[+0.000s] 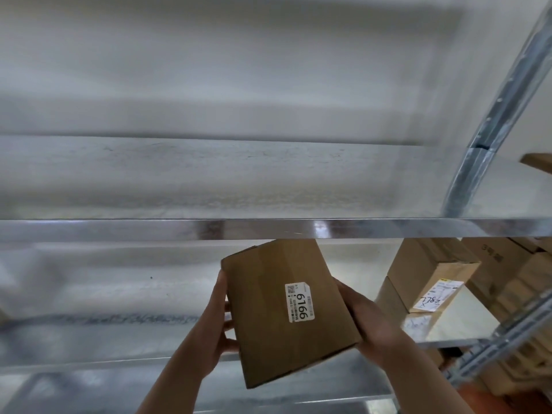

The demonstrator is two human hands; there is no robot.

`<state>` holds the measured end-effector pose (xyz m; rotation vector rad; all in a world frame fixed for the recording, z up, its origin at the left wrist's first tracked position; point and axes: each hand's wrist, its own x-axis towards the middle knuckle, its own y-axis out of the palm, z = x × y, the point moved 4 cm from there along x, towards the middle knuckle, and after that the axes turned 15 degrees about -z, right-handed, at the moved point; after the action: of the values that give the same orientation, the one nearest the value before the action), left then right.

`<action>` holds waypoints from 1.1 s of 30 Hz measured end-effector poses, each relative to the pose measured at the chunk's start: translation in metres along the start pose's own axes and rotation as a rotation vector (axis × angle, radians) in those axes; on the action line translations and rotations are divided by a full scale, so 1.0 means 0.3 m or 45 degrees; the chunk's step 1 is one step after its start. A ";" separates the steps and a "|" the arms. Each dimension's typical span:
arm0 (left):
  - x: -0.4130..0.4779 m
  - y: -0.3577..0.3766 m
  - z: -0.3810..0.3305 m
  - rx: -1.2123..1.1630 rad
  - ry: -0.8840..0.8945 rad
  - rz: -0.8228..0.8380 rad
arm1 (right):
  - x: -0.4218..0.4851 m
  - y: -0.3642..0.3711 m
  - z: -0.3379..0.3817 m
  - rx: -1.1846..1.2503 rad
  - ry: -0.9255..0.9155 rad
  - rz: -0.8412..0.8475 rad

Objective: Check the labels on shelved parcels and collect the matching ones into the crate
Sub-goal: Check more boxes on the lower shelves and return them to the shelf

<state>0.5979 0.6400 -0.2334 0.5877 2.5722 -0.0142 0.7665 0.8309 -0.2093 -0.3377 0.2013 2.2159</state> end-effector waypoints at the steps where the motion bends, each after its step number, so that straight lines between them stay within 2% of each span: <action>1: 0.001 -0.003 0.000 0.005 -0.008 0.001 | 0.008 -0.008 -0.020 0.033 0.030 0.033; 4: 0.015 -0.024 -0.006 0.005 0.009 -0.004 | 0.018 -0.021 -0.056 0.133 0.076 -0.008; 8: 0.035 -0.081 -0.032 -0.042 0.068 -0.018 | 0.011 -0.037 -0.070 0.081 -0.026 -0.163; 18: 0.062 -0.154 0.028 -0.044 0.044 0.074 | -0.035 0.001 -0.019 0.233 -0.040 -0.156; 22: 0.077 -0.151 0.054 0.117 0.120 0.083 | -0.040 0.001 -0.016 0.329 -0.102 -0.212; 27: 0.043 -0.084 0.058 0.230 0.089 0.033 | -0.047 0.030 -0.053 0.333 -0.174 -0.136; 33: 0.061 -0.059 0.078 0.139 0.047 0.112 | -0.077 0.024 -0.079 0.304 -0.186 -0.281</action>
<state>0.5873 0.6286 -0.2644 0.7482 2.5910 -0.1161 0.7784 0.8031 -0.2244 -0.0627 0.3295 1.9640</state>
